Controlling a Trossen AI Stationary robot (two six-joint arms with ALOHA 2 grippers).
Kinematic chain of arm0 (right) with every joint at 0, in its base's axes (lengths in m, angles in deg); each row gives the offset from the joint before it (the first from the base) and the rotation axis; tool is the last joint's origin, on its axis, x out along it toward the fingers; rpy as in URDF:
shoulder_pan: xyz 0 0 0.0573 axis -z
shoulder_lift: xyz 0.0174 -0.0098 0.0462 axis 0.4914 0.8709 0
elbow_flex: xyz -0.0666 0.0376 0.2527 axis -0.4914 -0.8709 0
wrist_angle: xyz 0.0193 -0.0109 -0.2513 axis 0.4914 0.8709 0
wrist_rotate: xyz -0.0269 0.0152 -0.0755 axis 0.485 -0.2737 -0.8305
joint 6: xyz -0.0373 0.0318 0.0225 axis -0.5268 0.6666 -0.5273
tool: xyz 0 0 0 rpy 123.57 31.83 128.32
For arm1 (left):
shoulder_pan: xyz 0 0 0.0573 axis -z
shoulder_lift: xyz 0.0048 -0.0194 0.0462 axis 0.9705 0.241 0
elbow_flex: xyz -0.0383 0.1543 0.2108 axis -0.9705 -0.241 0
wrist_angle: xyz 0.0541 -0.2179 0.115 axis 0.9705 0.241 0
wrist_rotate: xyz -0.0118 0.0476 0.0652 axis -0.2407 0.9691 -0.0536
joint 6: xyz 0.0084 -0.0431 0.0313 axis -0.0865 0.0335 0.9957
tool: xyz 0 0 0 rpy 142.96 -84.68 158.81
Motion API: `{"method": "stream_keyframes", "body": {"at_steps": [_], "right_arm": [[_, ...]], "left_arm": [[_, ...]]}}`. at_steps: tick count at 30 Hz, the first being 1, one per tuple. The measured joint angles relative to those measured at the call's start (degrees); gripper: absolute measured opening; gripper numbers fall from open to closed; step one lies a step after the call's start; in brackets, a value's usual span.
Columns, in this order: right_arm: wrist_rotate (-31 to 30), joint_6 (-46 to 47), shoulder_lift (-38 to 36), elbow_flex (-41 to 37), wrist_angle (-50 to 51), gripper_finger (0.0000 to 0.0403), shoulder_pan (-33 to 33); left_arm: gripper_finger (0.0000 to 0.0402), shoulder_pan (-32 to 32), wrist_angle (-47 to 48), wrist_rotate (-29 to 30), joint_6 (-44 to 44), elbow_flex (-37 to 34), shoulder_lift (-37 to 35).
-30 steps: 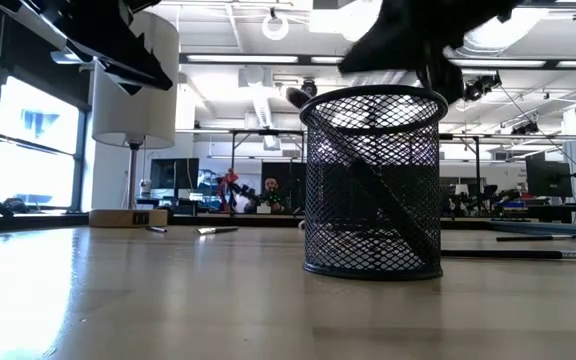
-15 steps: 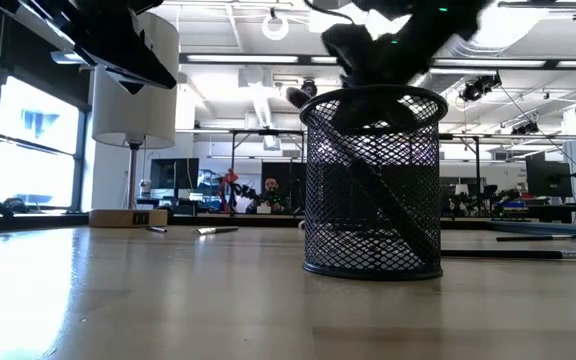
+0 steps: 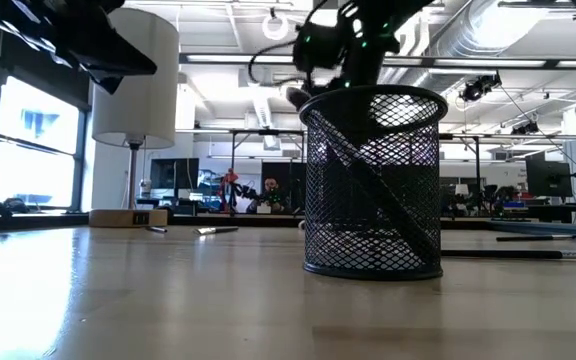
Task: Pick & Place Makeup Supplies
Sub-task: Put the makeup brush into the black makeup holder
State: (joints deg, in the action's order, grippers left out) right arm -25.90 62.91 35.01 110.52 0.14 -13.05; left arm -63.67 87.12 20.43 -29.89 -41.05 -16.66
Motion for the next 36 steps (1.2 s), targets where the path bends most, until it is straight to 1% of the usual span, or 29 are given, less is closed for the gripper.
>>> {"method": "stream_keyframes", "body": {"at_steps": [4,9,13,22,28,36], "right_arm": [[0.0,-2.4,5.0,2.0,3.2,0.0057,0.8],[0.2,-4.2,9.8,3.7,4.4,0.0093,1.5],[0.4,-4.7,11.9,4.5,4.4,0.011,1.9],[0.2,-5.7,14.0,4.5,2.1,0.0113,2.2],[1.5,-5.6,15.8,4.7,2.3,0.0113,2.2],[1.9,-3.3,16.3,4.7,2.9,0.0113,1.9]], "left_arm": [[0.0,0.0,0.1,2.5,0.5,0.0,-0.8],[0.0,0.0,0.4,2.6,0.4,0.0,-0.8],[0.0,0.0,0.5,2.6,0.4,0.0,-0.8],[0.0,0.0,0.5,2.6,0.0,0.0,-0.8],[0.0,0.0,0.6,2.6,-0.1,0.0,-0.8],[0.0,0.0,2.0,2.6,-1.2,0.0,-0.8]]}}
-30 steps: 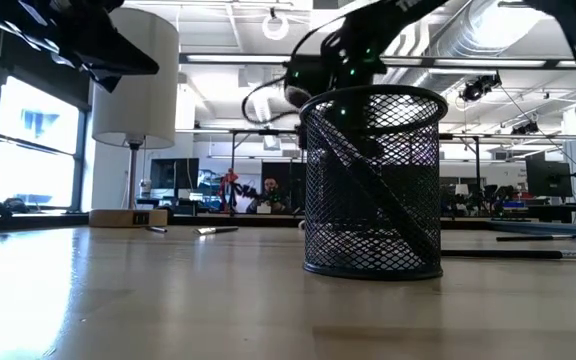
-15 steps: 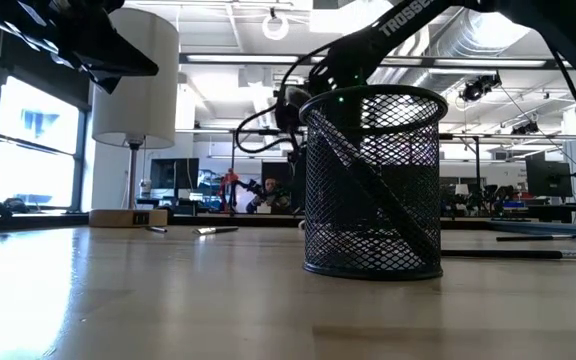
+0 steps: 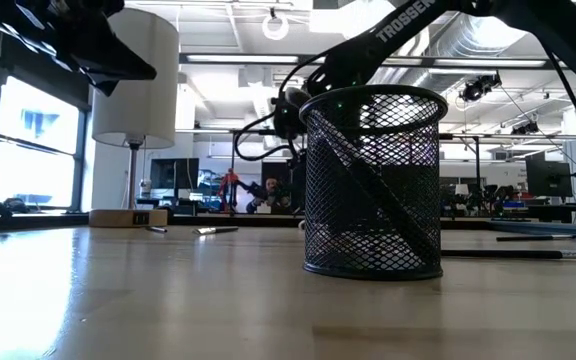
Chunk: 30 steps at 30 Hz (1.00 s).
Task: Pick & Place Makeup Supplies
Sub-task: Put the makeup brush into the black makeup holder
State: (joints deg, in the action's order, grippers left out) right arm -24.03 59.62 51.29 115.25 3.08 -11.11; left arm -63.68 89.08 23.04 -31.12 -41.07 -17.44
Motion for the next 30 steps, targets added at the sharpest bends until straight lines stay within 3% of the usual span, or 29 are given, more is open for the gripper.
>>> {"method": "stream_keyframes", "body": {"at_steps": [7,14,30], "right_arm": [[2.4,0.2,0.1,-0.1,0.5,0.0102,-0.6],[4.6,2.4,0.2,-0.2,0.9,0.001,-1.5],[1.7,3.9,-6.1,-0.4,3.3,0.0001,-1.9]], "left_arm": [[0.0,0.0,1.1,-0.1,-0.6,0.0,0.0],[0.0,0.0,1.1,-0.1,-0.6,0.0,0.0],[0.0,0.0,1.6,-1.4,-0.6,0.0,0.0]]}}
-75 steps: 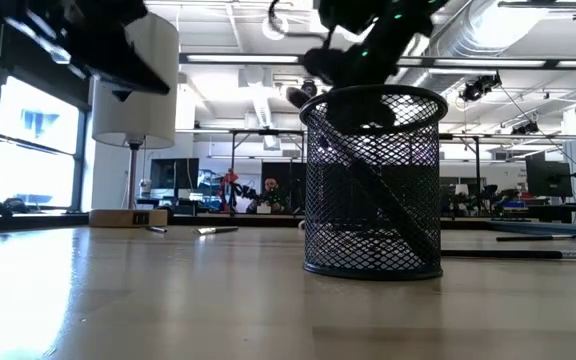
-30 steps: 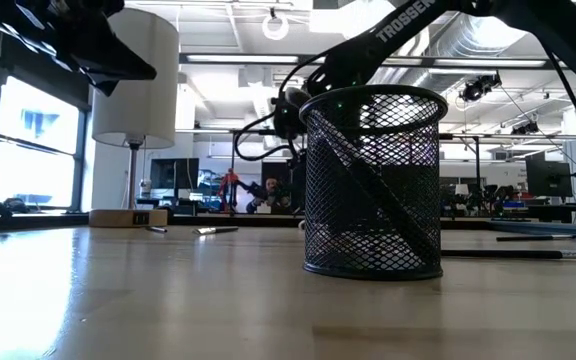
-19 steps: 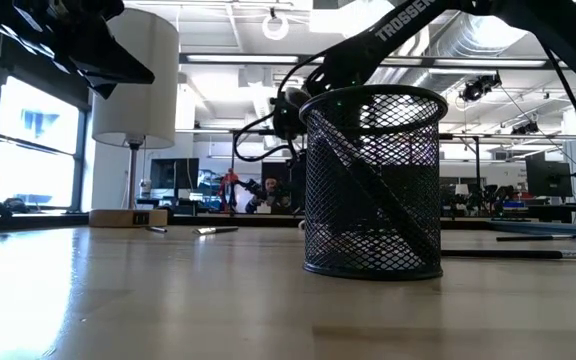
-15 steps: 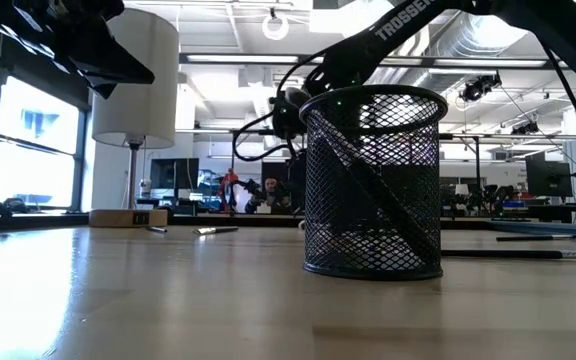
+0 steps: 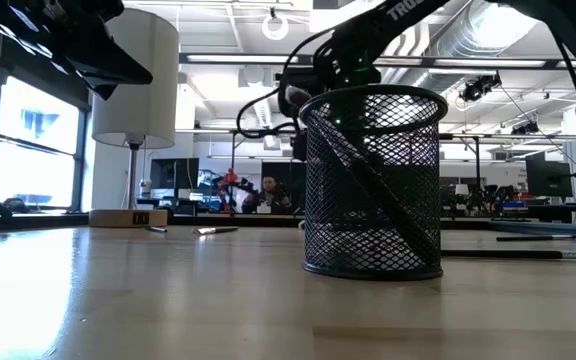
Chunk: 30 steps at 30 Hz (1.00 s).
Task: Pick & Place Makeup Supplies
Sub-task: Put the makeup brush into the black makeup holder
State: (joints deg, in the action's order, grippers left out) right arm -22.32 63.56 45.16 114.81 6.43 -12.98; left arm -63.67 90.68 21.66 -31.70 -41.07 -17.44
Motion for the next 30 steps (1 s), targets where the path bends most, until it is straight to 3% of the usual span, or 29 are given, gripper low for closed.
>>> {"method": "stream_keyframes", "body": {"at_steps": [12,20,23,26,30], "right_arm": [[-3.6,3.4,-8.4,-0.4,0.5,0.0,-4.2],[-9.0,18.2,-28.1,-15.9,-7.3,0.0,-12.9],[-16.3,23.6,-37.5,-23.5,-14.6,0.0,-19.0],[-24.2,25.5,-46.1,-31.6,-28.1,0.0,-25.7],[-33.4,17.0,-51.2,-41.5,-52.6,0.0,-34.3]], "left_arm": [[0.0,0.0,-0.1,-0.3,0.0,0.0,0.0],[0.0,0.0,-0.1,-0.4,0.0,0.0,0.0],[0.0,0.0,-0.1,-0.4,0.0,0.0,0.0],[0.0,0.0,-0.1,-1.9,0.1,0.0,0.0],[0.0,0.0,-0.1,-3.5,0.2,0.0,0.0]]}}
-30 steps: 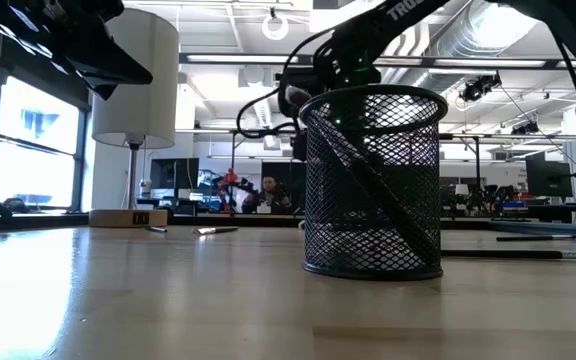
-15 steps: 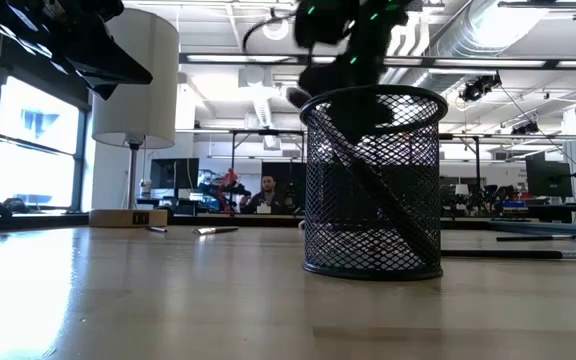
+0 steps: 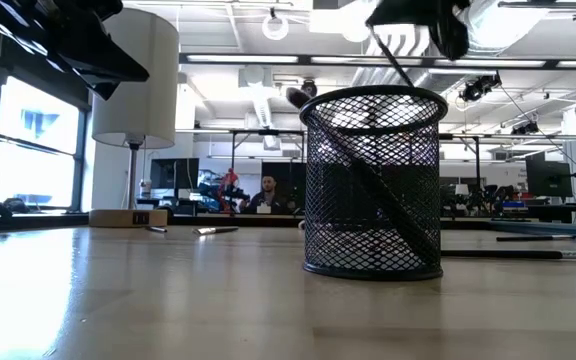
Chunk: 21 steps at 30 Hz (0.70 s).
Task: Pick & Place Makeup Supplies
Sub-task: Put the makeup brush into the black makeup holder
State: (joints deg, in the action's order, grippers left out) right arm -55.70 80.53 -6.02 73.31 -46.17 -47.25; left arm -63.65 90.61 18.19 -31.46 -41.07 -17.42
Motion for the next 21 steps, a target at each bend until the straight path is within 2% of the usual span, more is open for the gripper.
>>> {"method": "stream_keyframes", "body": {"at_steps": [5,8,14,21], "right_arm": [[-8.2,-14.2,3.6,-7.3,-29.2,0.0,-8.6],[-11.2,-17.1,7.6,-7.9,-37.7,0.0,-11.8],[-12.7,-17.3,17.4,-3.5,-38.9,0.0,-15.4],[-14.4,-16.8,26.3,0.7,-38.9,0.0,-16.4]], "left_arm": [[0.0,0.0,0.1,-1.6,0.0,0.0,0.0],[0.0,0.0,0.4,-1.8,-0.1,0.0,0.0],[0.0,0.0,1.2,-1.8,-1.5,0.0,0.0],[0.0,0.0,1.3,-1.8,-1.7,0.0,0.0]]}}
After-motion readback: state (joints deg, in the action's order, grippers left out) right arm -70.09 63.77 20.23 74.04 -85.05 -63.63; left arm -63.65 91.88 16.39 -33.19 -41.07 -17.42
